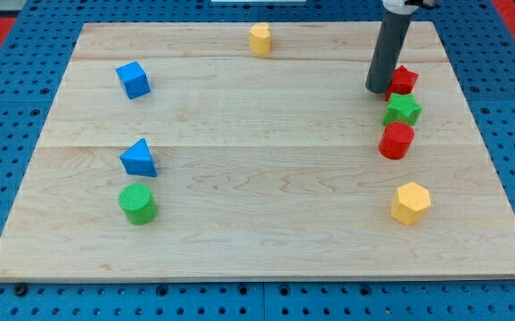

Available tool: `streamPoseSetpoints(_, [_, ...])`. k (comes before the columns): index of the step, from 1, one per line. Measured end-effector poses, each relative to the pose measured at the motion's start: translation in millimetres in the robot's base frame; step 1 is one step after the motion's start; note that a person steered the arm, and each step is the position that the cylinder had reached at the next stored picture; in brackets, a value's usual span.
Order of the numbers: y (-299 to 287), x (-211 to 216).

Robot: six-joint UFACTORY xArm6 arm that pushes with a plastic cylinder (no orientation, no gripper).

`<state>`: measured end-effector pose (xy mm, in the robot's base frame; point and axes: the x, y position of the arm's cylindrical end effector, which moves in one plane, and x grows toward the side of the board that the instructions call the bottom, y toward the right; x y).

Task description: Move the red circle to the bottom of the green star

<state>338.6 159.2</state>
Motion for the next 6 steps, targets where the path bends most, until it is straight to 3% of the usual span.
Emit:
streamPoseSetpoints(2, [-113.1,3.0])
streamPoseSetpoints(3, [-47.1,50.8])
streamPoseSetpoints(4, [-17.4,58.7])
streamPoseSetpoints(6, [-2.6,86.3])
